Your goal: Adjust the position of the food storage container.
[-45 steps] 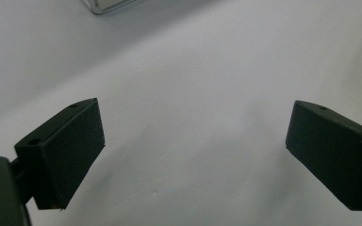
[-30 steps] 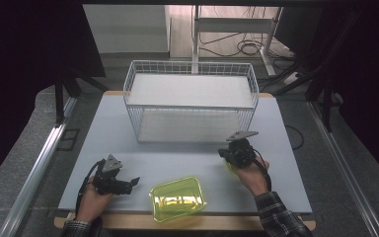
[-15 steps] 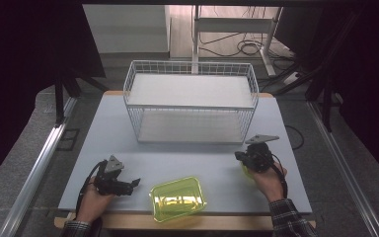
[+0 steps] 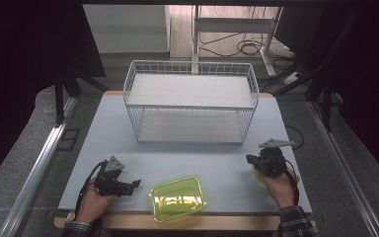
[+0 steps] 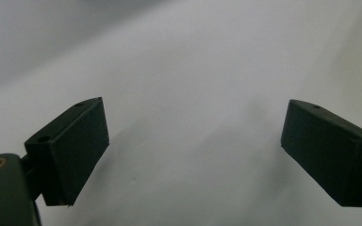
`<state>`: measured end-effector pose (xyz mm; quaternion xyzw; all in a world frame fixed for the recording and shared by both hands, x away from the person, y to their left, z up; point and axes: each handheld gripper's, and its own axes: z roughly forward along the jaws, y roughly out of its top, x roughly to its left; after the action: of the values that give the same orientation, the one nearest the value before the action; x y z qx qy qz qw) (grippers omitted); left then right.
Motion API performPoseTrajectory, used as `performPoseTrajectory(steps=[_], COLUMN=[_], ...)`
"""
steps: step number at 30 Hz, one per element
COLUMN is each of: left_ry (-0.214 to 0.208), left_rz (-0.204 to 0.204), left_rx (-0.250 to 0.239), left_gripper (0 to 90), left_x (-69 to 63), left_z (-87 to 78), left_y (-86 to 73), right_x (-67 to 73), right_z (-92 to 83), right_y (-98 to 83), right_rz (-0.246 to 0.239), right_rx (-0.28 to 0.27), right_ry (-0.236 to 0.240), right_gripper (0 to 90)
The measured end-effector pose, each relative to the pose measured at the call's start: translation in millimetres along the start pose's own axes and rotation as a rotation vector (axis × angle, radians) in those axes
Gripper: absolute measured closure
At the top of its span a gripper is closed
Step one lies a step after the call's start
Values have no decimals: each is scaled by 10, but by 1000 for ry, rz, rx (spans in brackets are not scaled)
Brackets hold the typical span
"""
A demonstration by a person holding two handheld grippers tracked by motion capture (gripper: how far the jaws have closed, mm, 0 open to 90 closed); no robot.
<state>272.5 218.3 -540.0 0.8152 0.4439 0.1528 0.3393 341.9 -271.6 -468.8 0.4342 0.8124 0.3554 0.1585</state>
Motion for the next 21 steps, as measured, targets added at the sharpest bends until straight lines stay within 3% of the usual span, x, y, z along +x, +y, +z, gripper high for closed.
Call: performPoseTrajectory(steps=[3, 5, 9, 11, 15, 18, 21], left_ry=[-19, -44, -113, -144, -213, -241, -271], left_rz=[-9, -4, 68, 71, 72, 94, 109], left_rx=[22, 20, 47, 69, 42, 55, 75], left_gripper=[90, 149, 428, 560, 785, 886, 900], left_x=[-54, -125, -297, -347, -417, -474, -519], left_z=[-71, -133, -215, -224, -290, -298, -279], left_y=[-13, -9, -42, -76, -106, -111, -102], right_x=[108, 185, 336, 406, 545, 641, 732], right_z=[-4, 0, 14, 18, 28, 30, 44], right_y=[4, 2, -20, -37, -94, -142, -183], right_rz=[-25, -37, -61, -65, -83, -94, -98], right_rx=[-8, -11, -4, 4, 22, 33, 50], right_ry=[25, 51, 95, 122, 164, 192, 227], right_gripper=[888, 886, 887, 888, 889, 889, 890])
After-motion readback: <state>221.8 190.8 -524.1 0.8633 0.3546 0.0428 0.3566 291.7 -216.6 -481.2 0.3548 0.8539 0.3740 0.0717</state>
